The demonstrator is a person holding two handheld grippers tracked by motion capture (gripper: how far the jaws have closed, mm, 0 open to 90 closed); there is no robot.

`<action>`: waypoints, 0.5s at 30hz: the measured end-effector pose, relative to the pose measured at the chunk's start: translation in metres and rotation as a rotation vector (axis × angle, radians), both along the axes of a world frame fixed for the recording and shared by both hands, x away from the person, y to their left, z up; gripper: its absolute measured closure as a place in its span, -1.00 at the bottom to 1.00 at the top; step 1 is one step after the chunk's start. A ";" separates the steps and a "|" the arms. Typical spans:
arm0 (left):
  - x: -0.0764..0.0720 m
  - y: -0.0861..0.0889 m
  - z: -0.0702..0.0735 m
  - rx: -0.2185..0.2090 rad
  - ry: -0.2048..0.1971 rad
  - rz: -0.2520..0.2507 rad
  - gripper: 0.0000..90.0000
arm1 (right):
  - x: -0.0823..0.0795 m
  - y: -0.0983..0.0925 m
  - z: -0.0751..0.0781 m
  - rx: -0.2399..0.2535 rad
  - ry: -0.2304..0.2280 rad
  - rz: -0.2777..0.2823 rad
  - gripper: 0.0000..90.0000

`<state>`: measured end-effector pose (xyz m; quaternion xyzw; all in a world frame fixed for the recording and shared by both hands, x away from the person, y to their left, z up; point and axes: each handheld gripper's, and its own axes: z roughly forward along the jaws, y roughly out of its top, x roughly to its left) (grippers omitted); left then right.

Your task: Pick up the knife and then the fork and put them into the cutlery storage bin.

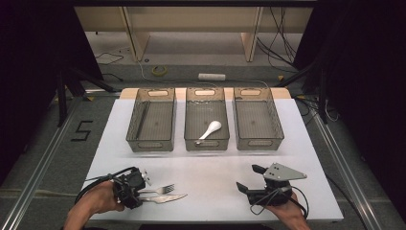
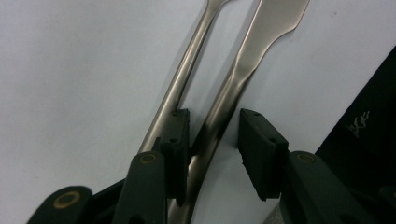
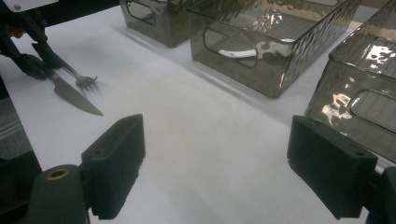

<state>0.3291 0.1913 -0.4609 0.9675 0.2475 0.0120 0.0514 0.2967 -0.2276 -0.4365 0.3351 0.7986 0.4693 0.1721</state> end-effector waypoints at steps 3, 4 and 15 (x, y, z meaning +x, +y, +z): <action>0.000 -0.003 0.000 0.012 -0.001 -0.011 0.41 | 0.000 0.000 0.000 0.000 0.001 -0.001 -0.55; 0.000 -0.002 0.000 0.008 0.002 -0.010 0.42 | 0.000 0.000 0.000 -0.001 0.000 -0.001 -0.55; -0.005 -0.006 0.001 0.022 -0.005 -0.109 0.70 | 0.000 0.000 0.000 -0.003 -0.002 0.001 -0.55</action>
